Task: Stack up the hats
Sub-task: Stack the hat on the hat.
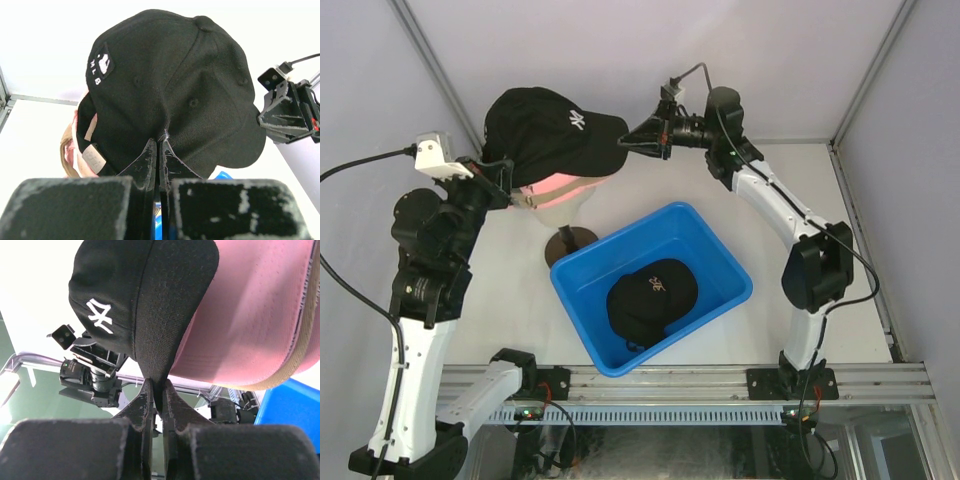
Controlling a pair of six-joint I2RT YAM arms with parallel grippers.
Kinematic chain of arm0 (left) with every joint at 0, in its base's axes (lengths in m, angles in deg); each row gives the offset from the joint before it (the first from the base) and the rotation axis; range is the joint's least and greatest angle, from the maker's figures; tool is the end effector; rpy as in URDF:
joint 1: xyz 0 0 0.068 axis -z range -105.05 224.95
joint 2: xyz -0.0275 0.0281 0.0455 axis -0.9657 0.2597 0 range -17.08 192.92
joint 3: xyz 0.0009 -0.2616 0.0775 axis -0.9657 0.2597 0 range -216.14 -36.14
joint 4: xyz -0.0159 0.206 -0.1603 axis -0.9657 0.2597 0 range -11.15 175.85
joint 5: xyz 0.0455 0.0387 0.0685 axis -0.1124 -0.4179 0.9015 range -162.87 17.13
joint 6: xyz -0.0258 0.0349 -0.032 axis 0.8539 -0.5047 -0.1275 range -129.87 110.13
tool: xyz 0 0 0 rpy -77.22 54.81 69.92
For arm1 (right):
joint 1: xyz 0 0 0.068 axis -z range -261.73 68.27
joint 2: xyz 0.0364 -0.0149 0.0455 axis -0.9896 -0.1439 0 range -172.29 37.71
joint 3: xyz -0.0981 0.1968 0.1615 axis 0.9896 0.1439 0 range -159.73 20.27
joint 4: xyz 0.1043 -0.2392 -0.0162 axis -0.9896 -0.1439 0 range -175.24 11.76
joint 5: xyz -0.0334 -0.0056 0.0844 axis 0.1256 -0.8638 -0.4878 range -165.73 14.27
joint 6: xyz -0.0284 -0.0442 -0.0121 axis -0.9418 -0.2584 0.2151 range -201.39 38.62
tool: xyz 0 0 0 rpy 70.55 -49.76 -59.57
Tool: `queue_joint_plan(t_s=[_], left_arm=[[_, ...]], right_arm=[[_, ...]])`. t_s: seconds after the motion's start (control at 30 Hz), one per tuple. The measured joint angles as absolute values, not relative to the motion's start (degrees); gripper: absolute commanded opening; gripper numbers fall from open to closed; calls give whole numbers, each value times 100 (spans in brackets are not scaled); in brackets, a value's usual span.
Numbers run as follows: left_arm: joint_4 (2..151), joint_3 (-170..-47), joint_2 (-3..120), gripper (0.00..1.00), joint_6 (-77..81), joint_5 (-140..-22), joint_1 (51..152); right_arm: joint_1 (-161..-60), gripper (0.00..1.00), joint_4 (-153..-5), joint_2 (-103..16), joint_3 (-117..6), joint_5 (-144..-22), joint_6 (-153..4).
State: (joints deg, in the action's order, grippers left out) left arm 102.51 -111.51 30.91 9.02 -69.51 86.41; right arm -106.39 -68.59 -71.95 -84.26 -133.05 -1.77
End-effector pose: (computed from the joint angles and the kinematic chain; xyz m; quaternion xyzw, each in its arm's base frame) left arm 0.1401 -0.0263 0.4827 -0.0656 0.6806 -0.1716 0.7093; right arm 0.3975 0.2155 0.4073 -0.0378 0.6909 0.7086 0.1386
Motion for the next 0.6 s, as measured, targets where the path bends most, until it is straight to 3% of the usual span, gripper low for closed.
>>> queue_joint_plan(t_s=[0.6], left_arm=[[9948,-11333,3732,0,856,-6796,8611]], right_arm=[[-11113,0,-5579,-6046,-6017,-11762,-151]])
